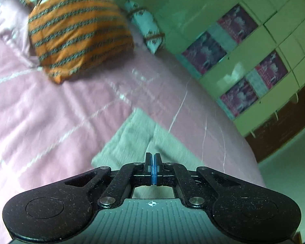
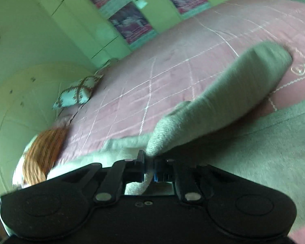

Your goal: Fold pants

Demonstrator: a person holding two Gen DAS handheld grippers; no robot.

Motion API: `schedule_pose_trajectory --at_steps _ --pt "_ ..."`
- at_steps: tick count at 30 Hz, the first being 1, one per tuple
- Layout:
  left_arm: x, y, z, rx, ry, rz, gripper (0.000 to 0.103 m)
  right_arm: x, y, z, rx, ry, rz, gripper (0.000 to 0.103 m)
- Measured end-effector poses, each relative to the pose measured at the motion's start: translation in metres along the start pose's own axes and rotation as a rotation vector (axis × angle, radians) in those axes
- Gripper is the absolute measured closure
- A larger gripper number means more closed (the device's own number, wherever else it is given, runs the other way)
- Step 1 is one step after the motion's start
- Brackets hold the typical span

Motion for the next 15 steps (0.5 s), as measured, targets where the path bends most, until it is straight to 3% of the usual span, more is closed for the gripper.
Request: schedule_pose_trajectory --at_steps 3,5,10,15 --pt "-0.014 0.004 -0.021 -0.035 -0.044 0.019 0.101 0.016 0.011 -0.016 -0.049 0.05 -0.024 0.101" --pt "-0.016 0.008 -0.028 -0.034 -0.05 0.022 0.101 0.021 0.016 -0.02 -0.065 0.106 -0.015 0.093" --pt "-0.013 0.022 -0.023 -0.005 -0.073 0.006 0.1 0.021 0.027 -0.016 -0.073 0.126 -0.039 0.088" --pt "-0.02 0.041 -0.022 -0.052 -0.111 0.016 0.097 0.029 0.031 -0.021 -0.086 0.154 -0.052 0.082"
Point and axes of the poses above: each gripper's, at about its wrist camera, not at the fingertips, and y roughly the way its jaws point, x to its right, z to its top, the point moved 10 cm from there along y, roughly the way its jaws point, and after that the axes turned 9 degrees about -z, right-handed, at the moved point
